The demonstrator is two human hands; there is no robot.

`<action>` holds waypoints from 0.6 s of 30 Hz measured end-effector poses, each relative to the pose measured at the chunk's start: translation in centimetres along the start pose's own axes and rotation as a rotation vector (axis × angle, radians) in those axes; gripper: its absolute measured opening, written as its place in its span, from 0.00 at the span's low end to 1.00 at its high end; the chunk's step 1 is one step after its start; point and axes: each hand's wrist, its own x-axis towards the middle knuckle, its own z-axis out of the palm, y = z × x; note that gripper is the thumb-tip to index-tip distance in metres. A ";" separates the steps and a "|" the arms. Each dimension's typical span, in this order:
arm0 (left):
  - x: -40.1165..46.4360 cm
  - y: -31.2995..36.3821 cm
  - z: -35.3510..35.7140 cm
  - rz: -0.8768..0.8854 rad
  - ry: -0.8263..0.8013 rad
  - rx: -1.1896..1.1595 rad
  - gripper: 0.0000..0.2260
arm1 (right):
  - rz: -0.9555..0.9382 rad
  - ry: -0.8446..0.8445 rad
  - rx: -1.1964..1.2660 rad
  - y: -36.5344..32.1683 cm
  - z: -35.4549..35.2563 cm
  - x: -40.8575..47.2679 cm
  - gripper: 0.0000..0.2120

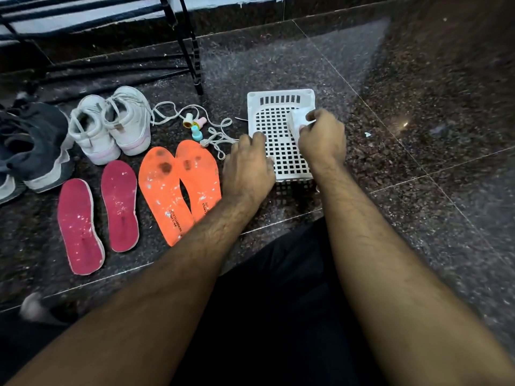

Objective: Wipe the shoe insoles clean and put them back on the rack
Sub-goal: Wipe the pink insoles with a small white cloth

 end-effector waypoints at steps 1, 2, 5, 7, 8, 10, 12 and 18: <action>0.4 0.1 0.3 0.011 -0.016 -0.025 0.17 | -0.010 0.017 -0.006 0.0 0.4 0.6 0.15; 0.8 0.1 0.7 0.025 -0.036 -0.056 0.17 | -0.023 0.033 -0.019 0.1 0.8 1.3 0.16; 2.8 0.4 2.1 0.006 -0.109 -0.253 0.18 | -0.060 0.029 -0.056 -0.1 2.2 2.9 0.16; 4.6 0.5 3.3 -0.071 -0.117 -0.391 0.18 | -0.061 -0.002 -0.061 0.0 3.0 3.9 0.17; 5.6 0.5 3.8 -0.126 -0.113 -0.446 0.17 | -0.059 -0.016 -0.071 0.2 3.5 4.5 0.17; 7.3 0.5 4.9 -0.262 -0.117 -0.552 0.16 | -0.064 -0.036 -0.107 0.5 4.1 5.3 0.19; 8.6 0.5 6.0 -0.376 -0.129 -0.666 0.15 | -0.069 -0.044 -0.140 0.8 4.7 6.1 0.19; 9.9 1.8 7.6 -0.396 -0.132 -0.711 0.14 | -0.042 -0.039 -0.163 1.1 4.8 6.5 0.11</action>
